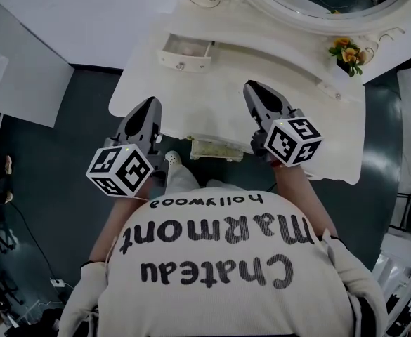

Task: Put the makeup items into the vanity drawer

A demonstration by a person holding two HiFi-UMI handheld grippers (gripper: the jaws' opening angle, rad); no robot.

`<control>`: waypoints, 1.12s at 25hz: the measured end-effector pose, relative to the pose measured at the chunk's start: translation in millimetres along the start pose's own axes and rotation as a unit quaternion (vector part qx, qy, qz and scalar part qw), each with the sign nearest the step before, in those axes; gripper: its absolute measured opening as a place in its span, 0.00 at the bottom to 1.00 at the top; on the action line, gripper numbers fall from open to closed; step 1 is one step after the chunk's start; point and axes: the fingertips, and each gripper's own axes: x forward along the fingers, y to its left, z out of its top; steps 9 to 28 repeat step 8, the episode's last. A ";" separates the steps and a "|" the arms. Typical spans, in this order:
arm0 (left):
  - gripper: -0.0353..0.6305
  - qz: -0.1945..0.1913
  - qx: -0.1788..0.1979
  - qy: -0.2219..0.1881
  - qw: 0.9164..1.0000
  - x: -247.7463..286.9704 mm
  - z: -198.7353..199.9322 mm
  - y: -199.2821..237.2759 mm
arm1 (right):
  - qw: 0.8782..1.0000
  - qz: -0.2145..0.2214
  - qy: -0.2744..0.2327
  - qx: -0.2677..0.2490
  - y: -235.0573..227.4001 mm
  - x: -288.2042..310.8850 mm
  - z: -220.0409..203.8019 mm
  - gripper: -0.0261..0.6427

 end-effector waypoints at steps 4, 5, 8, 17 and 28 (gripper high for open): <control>0.07 -0.001 -0.001 0.006 1.000 3.5 -5.9 -2.1 | 1.000 -0.003 0.006 0.002 -6.7 -1.7 -5.2 0.11; 0.07 -0.001 -0.001 0.007 1.000 4.2 -7.1 -2.1 | 1.000 -0.003 0.007 0.003 -8.1 -1.8 -5.8 0.11; 0.07 0.000 -0.002 0.010 1.000 6.3 -10.3 -2.3 | 1.000 -0.005 0.009 0.003 -11.9 -1.8 -7.9 0.11; 0.07 0.000 -0.002 0.010 1.000 6.3 -10.3 -2.3 | 1.000 -0.005 0.009 0.003 -11.9 -1.8 -7.9 0.11; 0.07 0.000 -0.002 0.010 1.000 6.3 -10.3 -2.3 | 1.000 -0.005 0.009 0.003 -11.9 -1.8 -7.9 0.11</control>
